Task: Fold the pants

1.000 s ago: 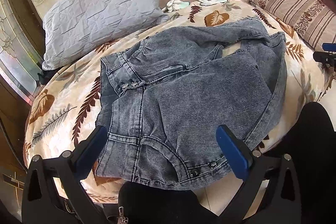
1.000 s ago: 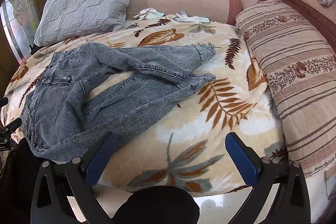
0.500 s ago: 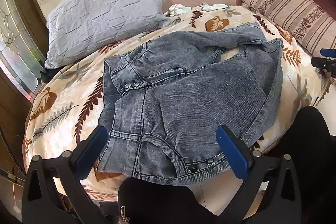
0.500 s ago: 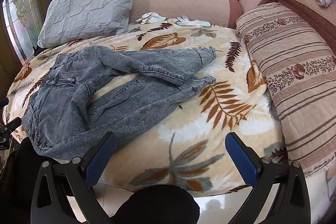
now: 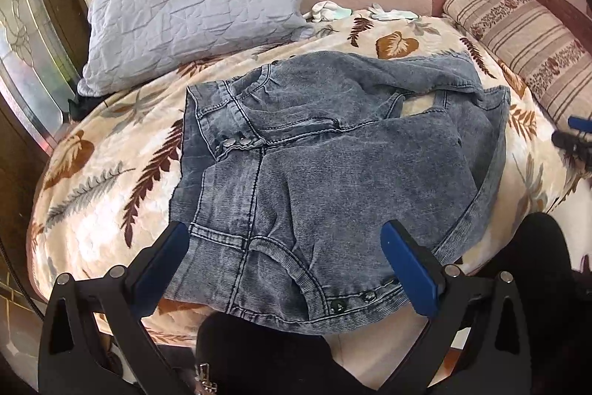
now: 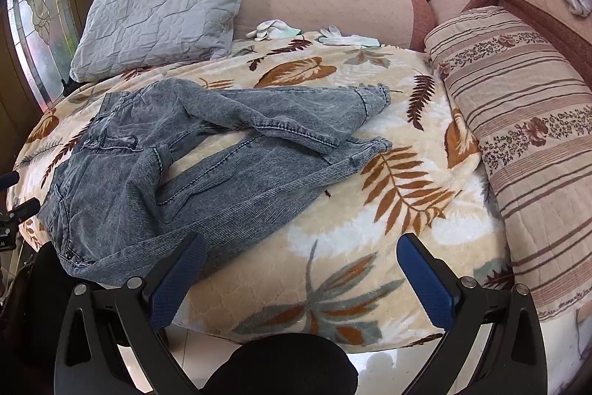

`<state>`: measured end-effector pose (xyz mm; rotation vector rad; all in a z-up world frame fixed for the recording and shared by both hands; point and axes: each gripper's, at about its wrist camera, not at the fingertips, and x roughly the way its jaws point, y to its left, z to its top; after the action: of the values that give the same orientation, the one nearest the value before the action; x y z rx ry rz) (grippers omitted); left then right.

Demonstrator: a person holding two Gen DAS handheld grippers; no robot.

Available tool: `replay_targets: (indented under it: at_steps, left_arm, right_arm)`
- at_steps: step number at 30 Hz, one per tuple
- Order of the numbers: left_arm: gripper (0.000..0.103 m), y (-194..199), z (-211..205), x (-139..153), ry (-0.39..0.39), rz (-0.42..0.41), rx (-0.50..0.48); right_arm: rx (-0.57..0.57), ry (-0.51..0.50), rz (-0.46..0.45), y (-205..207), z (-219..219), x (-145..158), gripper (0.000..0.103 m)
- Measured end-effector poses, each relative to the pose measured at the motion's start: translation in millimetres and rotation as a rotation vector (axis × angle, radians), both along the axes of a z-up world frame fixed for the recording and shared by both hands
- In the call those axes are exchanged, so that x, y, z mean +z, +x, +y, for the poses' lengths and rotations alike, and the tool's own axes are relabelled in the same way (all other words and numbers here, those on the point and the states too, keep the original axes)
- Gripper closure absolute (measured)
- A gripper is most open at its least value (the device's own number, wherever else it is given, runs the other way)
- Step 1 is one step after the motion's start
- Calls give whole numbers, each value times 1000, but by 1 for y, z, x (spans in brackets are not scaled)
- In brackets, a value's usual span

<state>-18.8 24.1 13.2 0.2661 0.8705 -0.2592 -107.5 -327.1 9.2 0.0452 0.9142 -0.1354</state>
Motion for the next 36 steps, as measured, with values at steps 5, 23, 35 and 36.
replay_targets:
  at_steps: [5, 23, 35, 36]
  left_arm:
    - [0, 6, -2, 0, -19, 8, 7]
    - [0, 26, -8, -13, -7, 70, 27]
    - [0, 45, 7, -12, -17, 109, 101]
    - [0, 50, 15, -10, -16, 105, 129]
  right_arm:
    - [4, 3, 19, 3, 1, -6, 0]
    - [-22, 27, 44, 10, -15, -19, 0]
    - [-118, 122, 45, 17, -56, -26, 0]
    - [-144, 149, 46, 22, -65, -26, 0]
